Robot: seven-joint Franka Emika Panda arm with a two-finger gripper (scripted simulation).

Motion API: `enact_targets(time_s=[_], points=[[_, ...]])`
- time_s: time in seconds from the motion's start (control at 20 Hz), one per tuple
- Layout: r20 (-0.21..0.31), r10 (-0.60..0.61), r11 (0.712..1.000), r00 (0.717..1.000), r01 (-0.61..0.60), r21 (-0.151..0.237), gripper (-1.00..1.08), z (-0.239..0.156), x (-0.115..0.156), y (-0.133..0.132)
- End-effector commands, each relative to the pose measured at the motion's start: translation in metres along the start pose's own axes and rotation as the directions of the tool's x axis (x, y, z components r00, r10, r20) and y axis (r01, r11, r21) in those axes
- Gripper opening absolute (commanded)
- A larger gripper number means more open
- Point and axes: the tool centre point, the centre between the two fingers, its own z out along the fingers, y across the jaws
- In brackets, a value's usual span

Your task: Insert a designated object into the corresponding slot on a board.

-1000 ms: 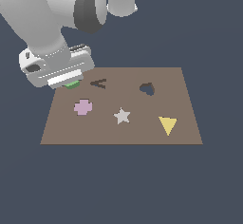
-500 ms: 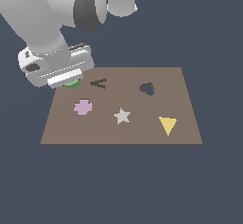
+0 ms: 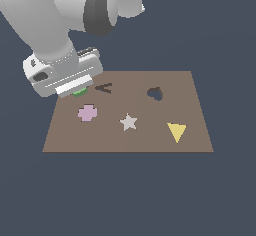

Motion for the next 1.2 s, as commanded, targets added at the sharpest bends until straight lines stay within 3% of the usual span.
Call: enact_targets(time_s=[0.0,0.25,0.5,0.7,1.15], points=[[-0.001,-0.063,0.998,0.998,0.063,-0.001,-1.0,-0.001,0.014,-0.006],[-0.001,-0.25,0.968,0.968,0.25,-0.001,-1.0,-0.002,0.054,-0.027],[0.0,-0.469,0.883,0.883,0.469,-0.002,-1.0,-0.003,0.096,-0.065],[0.0,-0.625,0.781,0.781,0.625,-0.003,-1.0,-0.005,0.122,-0.101],[0.0,-0.868,0.497,0.497,0.868,-0.003,-1.0,-0.006,0.151,-0.185]])
